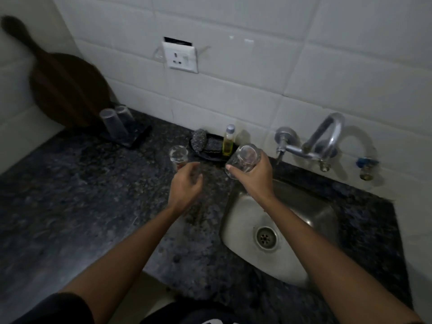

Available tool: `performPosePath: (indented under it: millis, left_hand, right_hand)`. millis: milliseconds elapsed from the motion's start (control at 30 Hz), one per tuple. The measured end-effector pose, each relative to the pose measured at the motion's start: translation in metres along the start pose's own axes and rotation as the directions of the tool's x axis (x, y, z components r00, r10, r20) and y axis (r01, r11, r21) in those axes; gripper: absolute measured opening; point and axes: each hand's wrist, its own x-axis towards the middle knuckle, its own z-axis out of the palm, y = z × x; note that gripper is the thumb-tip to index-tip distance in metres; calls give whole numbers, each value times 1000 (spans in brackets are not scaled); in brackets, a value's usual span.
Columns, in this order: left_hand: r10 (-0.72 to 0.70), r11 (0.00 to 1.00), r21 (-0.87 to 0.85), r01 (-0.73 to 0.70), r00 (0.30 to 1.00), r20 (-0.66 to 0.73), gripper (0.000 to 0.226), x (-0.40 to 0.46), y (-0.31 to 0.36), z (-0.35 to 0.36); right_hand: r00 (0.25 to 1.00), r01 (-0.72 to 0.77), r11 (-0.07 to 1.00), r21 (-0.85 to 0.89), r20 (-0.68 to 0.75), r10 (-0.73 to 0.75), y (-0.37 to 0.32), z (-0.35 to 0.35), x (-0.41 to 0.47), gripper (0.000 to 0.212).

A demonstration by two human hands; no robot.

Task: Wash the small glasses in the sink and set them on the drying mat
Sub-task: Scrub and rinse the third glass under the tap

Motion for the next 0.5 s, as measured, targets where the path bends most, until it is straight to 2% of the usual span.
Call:
performPosePath:
  millis: [100,167,300,500]
  left_hand:
    - [-68,996,48,73,994,-91,30,16,-41,-38]
    - [-116,985,116,130,986,-117,39,31,-72,-63]
    - [-236,944,207,256,965,-113,52,68,-144,-111]
    - [-325,888,319,332,943,-75,57,126,-253,-167]
  right_hand:
    - [996,10,999,40,90,-14,-24,67,22,73]
    - [990,31,998,59,139,-39,-37,116,39,71]
    - [980,23,999,37,199,-30,-58,221,77,75]
    - [959,18,999,-31,283,-9,-63,355,137,71]
